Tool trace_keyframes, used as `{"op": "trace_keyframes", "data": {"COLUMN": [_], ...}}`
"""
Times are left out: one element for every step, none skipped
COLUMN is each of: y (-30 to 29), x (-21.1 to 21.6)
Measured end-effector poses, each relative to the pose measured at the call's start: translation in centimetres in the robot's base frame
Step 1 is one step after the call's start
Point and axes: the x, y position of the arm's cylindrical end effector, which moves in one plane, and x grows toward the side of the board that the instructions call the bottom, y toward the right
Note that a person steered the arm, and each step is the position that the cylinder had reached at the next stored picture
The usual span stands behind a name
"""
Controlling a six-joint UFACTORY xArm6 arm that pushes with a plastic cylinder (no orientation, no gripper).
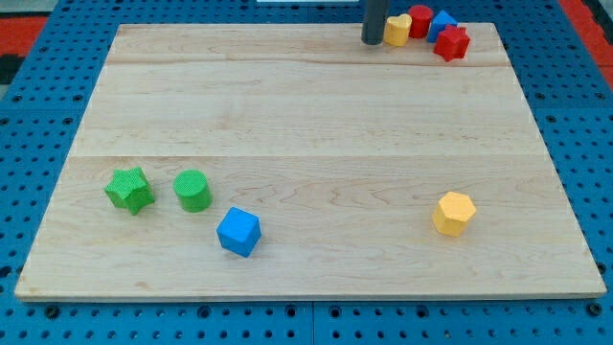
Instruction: Point your arm to bottom left of the green star
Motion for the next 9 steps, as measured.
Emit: {"op": "trace_keyframes", "data": {"y": [-3.2,-7.1,-11.9,-15.6,-19.2,-22.6,-24.3,-25.7,-28.0], "x": [0.0,0.9,4.1,6.5,8.3,9.4,10.7,13.5,15.8]}}
